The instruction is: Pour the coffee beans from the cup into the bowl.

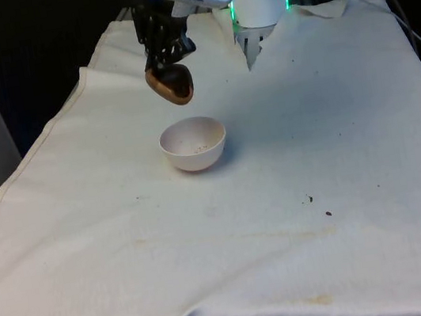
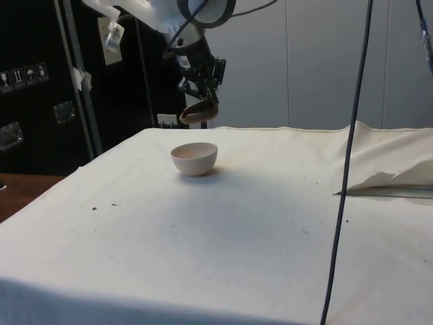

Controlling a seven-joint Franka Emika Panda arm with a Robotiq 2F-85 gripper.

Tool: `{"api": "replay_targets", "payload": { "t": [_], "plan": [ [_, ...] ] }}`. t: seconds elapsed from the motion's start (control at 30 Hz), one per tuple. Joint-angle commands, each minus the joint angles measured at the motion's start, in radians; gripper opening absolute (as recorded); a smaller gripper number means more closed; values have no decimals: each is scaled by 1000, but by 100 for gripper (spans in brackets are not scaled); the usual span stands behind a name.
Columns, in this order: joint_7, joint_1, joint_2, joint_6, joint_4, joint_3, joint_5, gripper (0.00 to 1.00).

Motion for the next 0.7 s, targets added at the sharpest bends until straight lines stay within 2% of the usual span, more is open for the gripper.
{"api": "replay_targets", "payload": {
  "t": [0.0,0.67],
  "plan": [
    [-8,0,2,3,-1,-1,-10,0],
    [-69,-1,29,-13,27,-6,-90,0]
  ]
}}
